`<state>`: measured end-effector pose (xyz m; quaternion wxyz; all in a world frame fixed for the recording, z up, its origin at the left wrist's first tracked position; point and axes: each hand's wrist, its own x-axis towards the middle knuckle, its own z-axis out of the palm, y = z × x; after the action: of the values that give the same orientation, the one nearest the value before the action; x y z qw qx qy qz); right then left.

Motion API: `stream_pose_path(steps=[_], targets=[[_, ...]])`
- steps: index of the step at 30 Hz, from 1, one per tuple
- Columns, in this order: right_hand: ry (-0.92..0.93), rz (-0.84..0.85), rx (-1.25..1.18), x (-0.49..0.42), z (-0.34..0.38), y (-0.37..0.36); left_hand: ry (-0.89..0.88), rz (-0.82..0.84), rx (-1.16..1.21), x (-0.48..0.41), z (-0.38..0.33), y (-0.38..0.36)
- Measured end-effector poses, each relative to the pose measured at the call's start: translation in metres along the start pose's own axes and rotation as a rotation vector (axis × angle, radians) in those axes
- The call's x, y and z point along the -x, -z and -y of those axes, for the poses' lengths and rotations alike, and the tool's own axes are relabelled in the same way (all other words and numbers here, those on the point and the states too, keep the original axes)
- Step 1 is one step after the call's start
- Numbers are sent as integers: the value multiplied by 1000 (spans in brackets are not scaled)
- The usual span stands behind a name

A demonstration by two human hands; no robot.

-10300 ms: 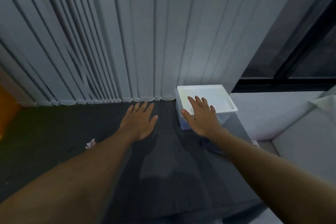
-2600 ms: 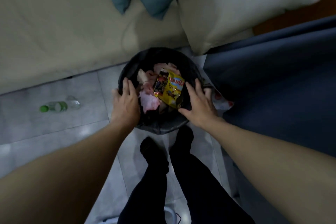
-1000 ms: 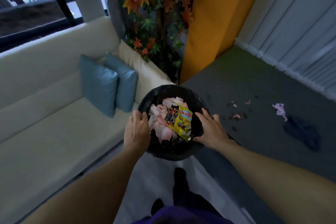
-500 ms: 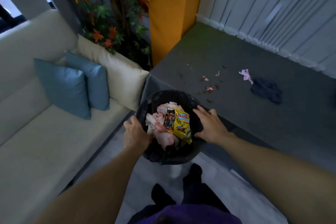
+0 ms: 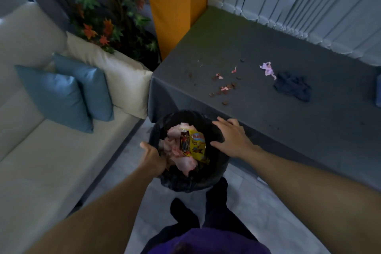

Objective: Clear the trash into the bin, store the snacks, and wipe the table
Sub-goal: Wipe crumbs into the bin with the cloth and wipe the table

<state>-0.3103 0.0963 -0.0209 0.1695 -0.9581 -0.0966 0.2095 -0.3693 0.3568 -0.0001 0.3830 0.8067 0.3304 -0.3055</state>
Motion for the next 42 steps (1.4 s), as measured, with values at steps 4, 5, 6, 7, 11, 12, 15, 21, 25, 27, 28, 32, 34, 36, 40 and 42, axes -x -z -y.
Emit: stream_pose_path(steps=[4, 5, 6, 7, 11, 12, 15, 21, 25, 27, 28, 32, 34, 36, 40, 42], targets=[[-20, -147, -92, -3, -26, 17, -9, 8, -62, 7, -15, -14], [-25, -190, -84, -4, -34, 21, -14, 9, -60, 8, -20, -18], [-36, -225, -75, -5, -42, 26, -21, 8, -60, 8, -24, -22], [-51, -254, -70, -7, -51, 31, -33, 5, -56, 8, -29, -27], [-102, -312, -62, -17, -81, 51, -75, -17, -51, 6, -51, -43], [-108, -322, -56, -20, -88, 55, -71, -25, -46, 5, -56, -46], [-127, -335, -47, -27, -109, 67, -42, -33, -64, 3, -70, -55], [-154, -332, -33, -45, -147, 82, 7, -73, -82, -7, -96, -72], [-176, -356, -16, -61, -176, 93, 31, -100, -68, -14, -112, -81], [-188, -378, -1, -70, -188, 100, 50, -108, -54, -16, -119, -85], [-197, -384, 9, -74, -193, 104, 61, -108, -52, -16, -121, -87], [-291, -369, 71, -91, -214, 120, 104, -119, -23, -22, -128, -91], [-368, -297, 109, -99, -224, 127, 125, -111, -7, -24, -133, -91], [-448, -189, 100, -108, -234, 131, 135, -106, 3, -26, -137, -91], [-531, -111, 68, -114, -244, 129, 148, -88, 45, -35, -143, -92], [-521, -153, 68, -111, -242, 127, 144, -99, 26, -39, -146, -93]])
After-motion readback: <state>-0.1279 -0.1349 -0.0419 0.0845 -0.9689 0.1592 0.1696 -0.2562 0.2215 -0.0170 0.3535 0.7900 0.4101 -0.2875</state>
